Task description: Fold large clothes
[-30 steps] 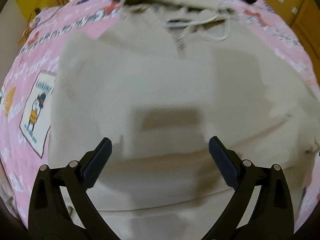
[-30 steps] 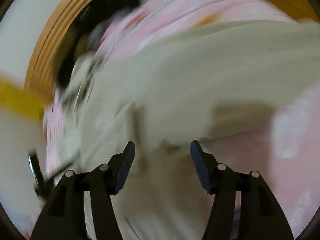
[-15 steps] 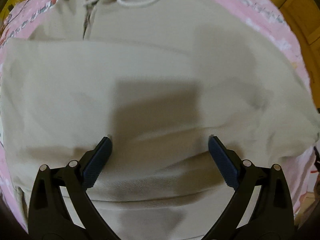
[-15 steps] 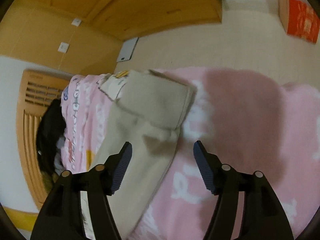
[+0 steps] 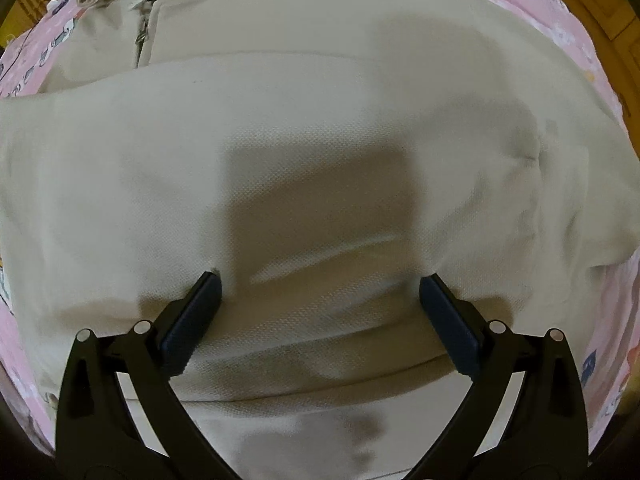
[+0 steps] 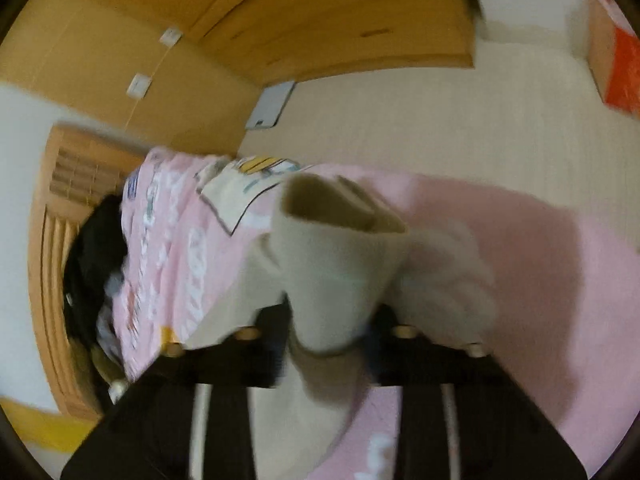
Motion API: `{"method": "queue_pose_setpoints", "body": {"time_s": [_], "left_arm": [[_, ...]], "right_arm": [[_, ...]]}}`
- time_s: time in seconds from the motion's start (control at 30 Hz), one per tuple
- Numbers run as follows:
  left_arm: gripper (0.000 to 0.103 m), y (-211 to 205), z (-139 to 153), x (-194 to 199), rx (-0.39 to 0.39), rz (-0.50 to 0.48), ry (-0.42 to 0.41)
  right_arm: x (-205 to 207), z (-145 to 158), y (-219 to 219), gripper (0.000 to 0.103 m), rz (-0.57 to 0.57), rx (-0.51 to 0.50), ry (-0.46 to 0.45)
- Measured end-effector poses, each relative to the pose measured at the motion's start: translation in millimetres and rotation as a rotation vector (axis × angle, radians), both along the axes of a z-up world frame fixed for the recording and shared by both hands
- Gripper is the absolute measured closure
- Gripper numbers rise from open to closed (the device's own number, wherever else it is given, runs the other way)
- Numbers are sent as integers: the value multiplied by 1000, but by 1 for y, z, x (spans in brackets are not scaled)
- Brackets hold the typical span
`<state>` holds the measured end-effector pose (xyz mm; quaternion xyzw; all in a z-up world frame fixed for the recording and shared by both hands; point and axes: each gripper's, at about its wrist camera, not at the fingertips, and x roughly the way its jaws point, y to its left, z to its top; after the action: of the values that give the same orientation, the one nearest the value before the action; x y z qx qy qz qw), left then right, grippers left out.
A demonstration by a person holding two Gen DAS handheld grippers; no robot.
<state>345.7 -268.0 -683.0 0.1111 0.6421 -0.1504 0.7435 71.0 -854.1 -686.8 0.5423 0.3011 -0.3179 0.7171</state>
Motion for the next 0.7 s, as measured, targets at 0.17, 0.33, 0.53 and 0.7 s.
{"method": "queue_pose_setpoints", "body": {"time_s": [0.17, 0.33, 0.53, 0.7], "left_arm": [[6, 7, 10, -9, -29, 24, -46], [6, 29, 32, -21, -27, 63, -131], [6, 94, 69, -32, 43, 127, -253], [6, 171, 96, -27, 57, 226, -294]], "right_arm": [[3, 36, 11, 86, 50, -68, -9], [29, 113, 54, 87, 166, -223, -84], [87, 204, 157, 88, 364, -399, -199], [152, 238, 292, 88, 596, -430, -307]]}}
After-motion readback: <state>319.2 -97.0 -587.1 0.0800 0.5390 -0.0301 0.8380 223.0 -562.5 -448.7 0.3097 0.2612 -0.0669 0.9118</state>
